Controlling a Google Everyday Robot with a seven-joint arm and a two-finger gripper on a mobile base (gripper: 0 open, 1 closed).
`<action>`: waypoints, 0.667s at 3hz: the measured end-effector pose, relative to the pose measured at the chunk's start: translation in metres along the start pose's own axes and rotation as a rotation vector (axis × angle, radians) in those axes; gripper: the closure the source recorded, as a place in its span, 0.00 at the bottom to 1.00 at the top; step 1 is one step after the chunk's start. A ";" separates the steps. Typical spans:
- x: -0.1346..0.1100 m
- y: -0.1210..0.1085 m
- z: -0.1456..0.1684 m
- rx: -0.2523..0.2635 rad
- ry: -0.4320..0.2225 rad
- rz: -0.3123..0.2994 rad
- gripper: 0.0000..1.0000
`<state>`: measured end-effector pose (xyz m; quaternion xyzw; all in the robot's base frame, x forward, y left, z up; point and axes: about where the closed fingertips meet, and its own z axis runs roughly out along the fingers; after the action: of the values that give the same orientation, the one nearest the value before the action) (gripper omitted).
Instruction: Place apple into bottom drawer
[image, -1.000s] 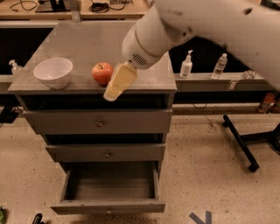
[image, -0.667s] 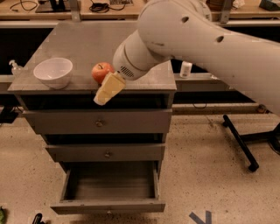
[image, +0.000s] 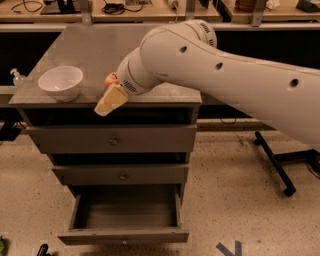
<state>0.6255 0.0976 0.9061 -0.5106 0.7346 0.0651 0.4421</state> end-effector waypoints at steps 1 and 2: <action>-0.002 -0.005 0.016 0.025 -0.041 0.029 0.00; 0.002 -0.018 0.042 0.091 -0.090 0.060 0.00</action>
Offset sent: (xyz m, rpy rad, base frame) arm 0.0804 0.0143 -0.0481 0.2504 -0.0830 -0.2554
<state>0.6642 0.1105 0.8859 -0.4644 0.7311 0.0678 0.4952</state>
